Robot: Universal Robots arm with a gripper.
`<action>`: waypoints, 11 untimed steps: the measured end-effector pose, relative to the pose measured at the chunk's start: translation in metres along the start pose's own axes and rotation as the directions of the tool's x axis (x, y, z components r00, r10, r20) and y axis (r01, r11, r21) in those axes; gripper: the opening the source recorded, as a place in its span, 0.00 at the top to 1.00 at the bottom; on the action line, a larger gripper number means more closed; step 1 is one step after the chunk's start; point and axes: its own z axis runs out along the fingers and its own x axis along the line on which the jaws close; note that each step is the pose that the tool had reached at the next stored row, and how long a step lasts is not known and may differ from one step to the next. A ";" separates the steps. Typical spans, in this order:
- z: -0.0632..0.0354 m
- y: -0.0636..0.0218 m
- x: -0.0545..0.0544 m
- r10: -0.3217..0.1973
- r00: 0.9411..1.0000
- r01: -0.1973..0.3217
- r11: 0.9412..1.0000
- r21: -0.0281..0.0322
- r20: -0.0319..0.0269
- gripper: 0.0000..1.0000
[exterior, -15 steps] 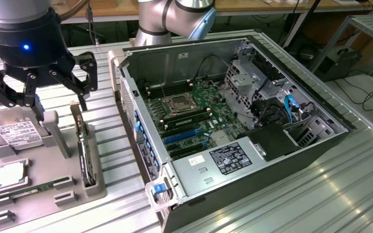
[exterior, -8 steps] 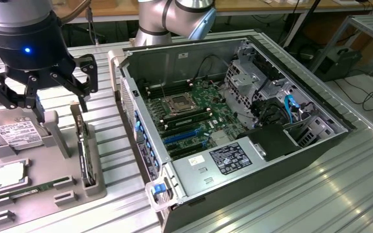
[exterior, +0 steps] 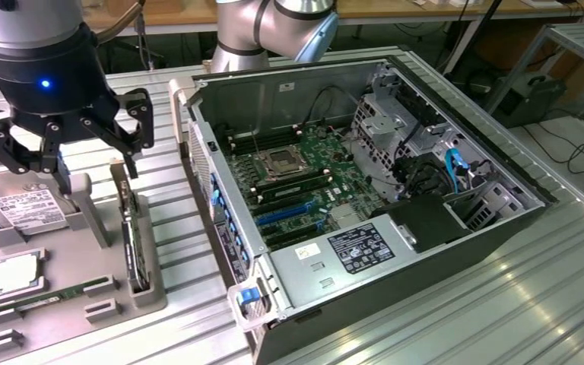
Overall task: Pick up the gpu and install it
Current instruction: 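Pick up the gpu and move the gpu toward the slot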
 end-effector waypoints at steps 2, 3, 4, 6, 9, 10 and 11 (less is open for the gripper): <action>0.0009 -0.0001 0.000 0.000 1.000 0.000 1.000 0.000 0.000 0.28; 0.0013 -0.0001 0.000 0.000 1.000 0.000 1.000 0.000 0.000 0.28; 0.0017 -0.0001 0.000 0.000 1.000 0.000 1.000 0.000 0.000 0.28; 0.0026 -0.0003 0.000 0.000 1.000 0.000 1.000 0.000 0.000 0.28; 0.0039 -0.0004 0.000 0.000 1.000 0.000 1.000 0.000 0.000 0.28; 0.0043 -0.0005 0.000 0.000 1.000 0.000 1.000 0.000 0.000 0.28; 0.0048 -0.0005 0.000 0.000 1.000 0.000 1.000 0.000 0.000 0.28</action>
